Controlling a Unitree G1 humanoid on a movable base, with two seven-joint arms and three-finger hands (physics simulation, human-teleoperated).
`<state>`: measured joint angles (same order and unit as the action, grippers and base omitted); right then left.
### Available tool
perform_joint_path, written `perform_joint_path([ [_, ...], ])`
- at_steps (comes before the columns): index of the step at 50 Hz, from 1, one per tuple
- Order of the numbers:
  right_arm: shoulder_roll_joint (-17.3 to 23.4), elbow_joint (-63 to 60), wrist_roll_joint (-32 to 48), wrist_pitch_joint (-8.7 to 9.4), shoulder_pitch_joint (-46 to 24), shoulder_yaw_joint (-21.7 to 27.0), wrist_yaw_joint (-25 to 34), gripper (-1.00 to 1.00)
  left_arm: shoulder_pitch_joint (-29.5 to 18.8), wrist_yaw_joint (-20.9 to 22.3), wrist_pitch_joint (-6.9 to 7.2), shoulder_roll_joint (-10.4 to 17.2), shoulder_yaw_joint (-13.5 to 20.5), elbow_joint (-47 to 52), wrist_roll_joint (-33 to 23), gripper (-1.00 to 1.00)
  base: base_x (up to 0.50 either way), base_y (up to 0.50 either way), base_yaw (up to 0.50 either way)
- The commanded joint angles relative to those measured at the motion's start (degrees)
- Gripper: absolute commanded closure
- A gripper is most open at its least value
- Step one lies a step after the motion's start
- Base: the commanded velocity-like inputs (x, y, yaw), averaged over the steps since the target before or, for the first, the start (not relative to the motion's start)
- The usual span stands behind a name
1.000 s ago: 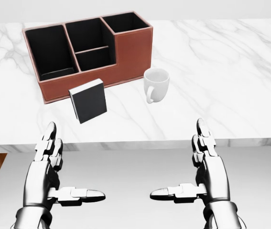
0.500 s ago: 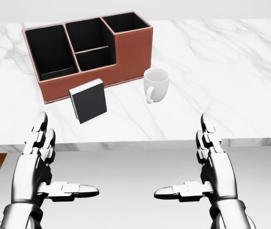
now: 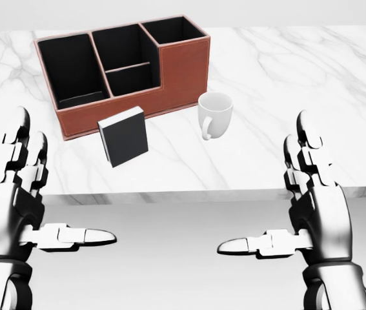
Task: Pick up the book and place it in the front compartment of the caddy.
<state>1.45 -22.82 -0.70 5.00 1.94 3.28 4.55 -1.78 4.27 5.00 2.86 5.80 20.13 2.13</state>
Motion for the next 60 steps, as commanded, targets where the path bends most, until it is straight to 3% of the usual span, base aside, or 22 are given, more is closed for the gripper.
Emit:
perform_joint_path([
  [1,0.01,-6.01,-2.58,0.00,-0.17,1.38,0.26,-1.00,-1.26,0.30,0.00,0.81,1.64,2.25,0.50,-1.00,0.00,0.50,0.00],
  [24,0.24,-8.42,-2.75,0.00,-0.37,1.72,0.12,-1.00,-1.12,0.83,0.00,0.85,1.77,4.22,0.63,-1.00,0.00,0.50,0.00],
  [30,0.47,-7.75,0.60,0.00,-0.71,0.56,-0.22,-1.00,-1.06,0.88,0.00,0.83,1.73,4.63,0.62,-1.00,0.00,0.01,0.00],
  [43,0.01,-9.76,-1.96,0.00,-0.07,1.09,1.06,-1.00,-0.99,0.97,0.00,0.79,1.69,4.52,0.58,-1.00,0.02,0.00,0.00],
  [60,0.23,-10.22,-2.29,0.00,-0.26,1.23,0.95,-1.00,-1.27,1.03,0.00,0.92,2.04,5.64,1.00,-1.00,0.49,0.00,0.00],
])
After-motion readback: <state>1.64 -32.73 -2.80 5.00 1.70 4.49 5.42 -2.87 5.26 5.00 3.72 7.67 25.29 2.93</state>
